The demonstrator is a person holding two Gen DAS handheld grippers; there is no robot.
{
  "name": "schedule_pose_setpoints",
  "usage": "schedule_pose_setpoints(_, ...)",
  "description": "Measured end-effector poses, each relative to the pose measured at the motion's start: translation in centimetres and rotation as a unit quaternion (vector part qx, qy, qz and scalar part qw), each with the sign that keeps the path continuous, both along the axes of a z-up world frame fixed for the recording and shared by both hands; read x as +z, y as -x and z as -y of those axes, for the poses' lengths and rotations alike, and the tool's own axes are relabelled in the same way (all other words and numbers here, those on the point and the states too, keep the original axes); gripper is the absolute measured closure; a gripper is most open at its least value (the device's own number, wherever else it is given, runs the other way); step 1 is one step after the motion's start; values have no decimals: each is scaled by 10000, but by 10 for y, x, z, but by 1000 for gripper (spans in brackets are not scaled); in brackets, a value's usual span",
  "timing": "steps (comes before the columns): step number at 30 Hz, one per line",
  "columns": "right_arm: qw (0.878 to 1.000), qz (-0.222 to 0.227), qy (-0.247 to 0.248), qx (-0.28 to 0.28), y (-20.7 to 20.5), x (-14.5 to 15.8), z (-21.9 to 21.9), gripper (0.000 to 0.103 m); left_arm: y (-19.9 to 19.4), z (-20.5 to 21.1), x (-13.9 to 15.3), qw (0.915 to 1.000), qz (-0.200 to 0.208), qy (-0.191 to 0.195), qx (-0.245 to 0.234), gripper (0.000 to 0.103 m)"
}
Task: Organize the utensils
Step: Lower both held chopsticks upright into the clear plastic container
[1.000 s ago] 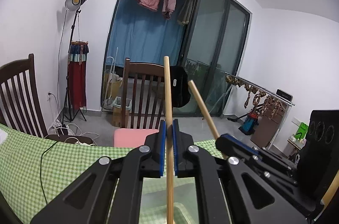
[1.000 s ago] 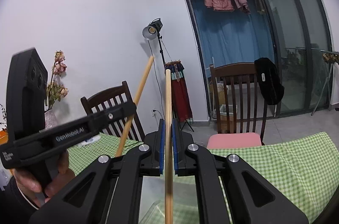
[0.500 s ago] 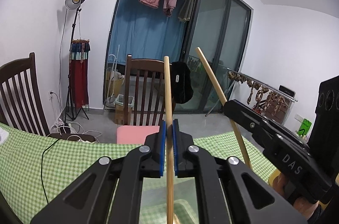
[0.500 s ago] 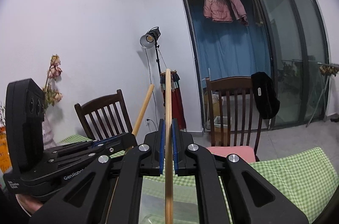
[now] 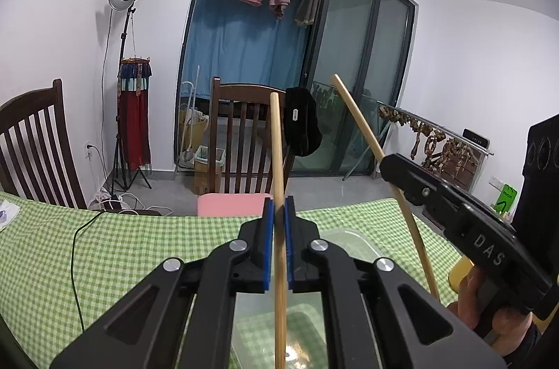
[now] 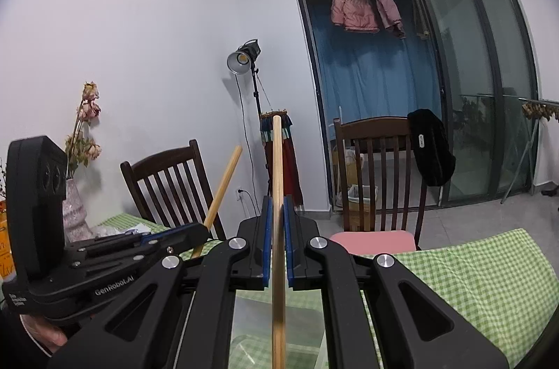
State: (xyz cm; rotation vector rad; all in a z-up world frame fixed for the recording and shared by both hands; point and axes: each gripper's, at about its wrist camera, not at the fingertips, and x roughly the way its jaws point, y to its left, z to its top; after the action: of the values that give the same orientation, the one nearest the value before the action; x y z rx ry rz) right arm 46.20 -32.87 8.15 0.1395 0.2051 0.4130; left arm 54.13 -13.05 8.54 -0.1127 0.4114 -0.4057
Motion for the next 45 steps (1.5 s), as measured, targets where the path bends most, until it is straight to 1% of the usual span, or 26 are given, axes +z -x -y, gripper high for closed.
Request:
schedule_pose_setpoints(4, 9999, 20, 85, 92, -2, 5, -5, 97, 6, 1, -2, 10000, 0, -25, -24, 100)
schedule_pose_setpoints(8, 9998, 176, 2, 63, -9, 24, -8, 97, 5, 0, 0, 10000, 9, -10, 50, 100)
schedule_pose_setpoints(11, 9998, 141, 144, 56, -16, 27, -14, 97, 4, -3, 2, 10000, -6, 37, 90, 100)
schedule_pose_setpoints(15, 9995, 75, 301, 16, -17, 20, -17, 97, 8, -5, 3, 10000, 27, 8, 95, 100)
schedule_pose_setpoints(22, 9995, -144, 270, 78, -23, 15, -16, 97, 6, -2, 4, 10000, 33, 47, 64, 100)
schedule_pose_setpoints(28, 9997, -95, 150, 144, -16, 16, -11, 96, 4, -1, 3, 10000, 23, 67, 47, 100)
schedule_pose_setpoints(33, 9997, -23, 236, 93, -8, 11, -10, 96, 4, -1, 2, 10000, 12, 63, 30, 100)
schedule_pose_setpoints(39, 9996, -122, 239, 105, -5, 1, -9, 96, 5, 1, -3, 10000, -24, 11, 35, 100)
schedule_pose_setpoints(45, 9996, -111, 230, 94, 6, -7, -10, 96, 11, -4, -12, 9999, -91, 5, 69, 100)
